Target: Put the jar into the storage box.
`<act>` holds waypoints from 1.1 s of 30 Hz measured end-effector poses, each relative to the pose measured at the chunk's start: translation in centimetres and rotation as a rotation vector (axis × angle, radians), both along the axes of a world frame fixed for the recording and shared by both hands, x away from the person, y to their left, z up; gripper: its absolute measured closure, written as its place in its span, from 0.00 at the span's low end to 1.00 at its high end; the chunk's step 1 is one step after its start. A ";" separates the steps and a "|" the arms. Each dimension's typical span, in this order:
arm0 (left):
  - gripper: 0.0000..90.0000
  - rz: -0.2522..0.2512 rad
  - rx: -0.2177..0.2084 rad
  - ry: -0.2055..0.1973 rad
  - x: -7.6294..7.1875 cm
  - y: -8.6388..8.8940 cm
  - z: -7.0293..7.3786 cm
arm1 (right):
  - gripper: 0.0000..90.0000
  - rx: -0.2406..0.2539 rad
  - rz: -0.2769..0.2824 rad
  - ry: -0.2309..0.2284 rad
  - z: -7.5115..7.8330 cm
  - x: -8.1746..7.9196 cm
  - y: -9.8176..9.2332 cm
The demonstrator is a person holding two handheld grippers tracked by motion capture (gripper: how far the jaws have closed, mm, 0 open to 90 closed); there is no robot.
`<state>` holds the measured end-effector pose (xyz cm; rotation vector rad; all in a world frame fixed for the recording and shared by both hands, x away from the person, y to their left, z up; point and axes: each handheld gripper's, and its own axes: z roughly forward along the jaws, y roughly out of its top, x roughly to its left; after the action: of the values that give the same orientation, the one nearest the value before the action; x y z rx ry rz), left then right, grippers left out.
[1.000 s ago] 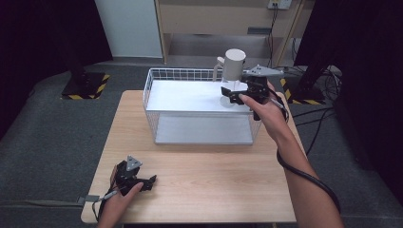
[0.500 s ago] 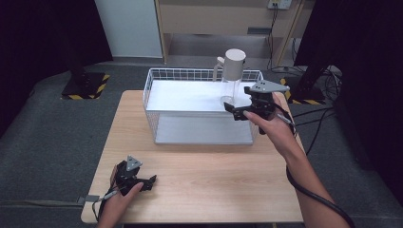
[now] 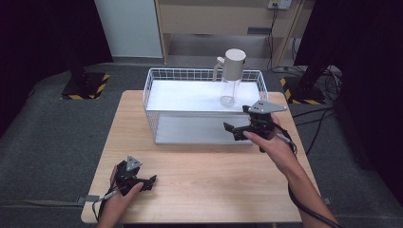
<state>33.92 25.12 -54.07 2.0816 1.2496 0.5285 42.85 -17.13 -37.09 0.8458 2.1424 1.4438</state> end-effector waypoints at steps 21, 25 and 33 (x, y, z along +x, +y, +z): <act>0.00 0.000 0.000 0.000 0.0 0.0 0.0 | 0.03 -0.068 -0.028 0.140 -8.6 -2.5 -2.1; 0.00 0.000 0.000 0.000 0.0 0.0 0.0 | 0.03 -0.081 -0.026 0.166 -10.0 -3.0 -2.2; 0.00 0.000 0.000 0.000 0.0 0.0 0.0 | 0.03 -0.138 -0.017 0.247 -13.7 -4.3 -1.8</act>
<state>33.92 25.11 -54.07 2.0812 1.2497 0.5286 38.56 -18.95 -50.75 1.0326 2.3765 1.2194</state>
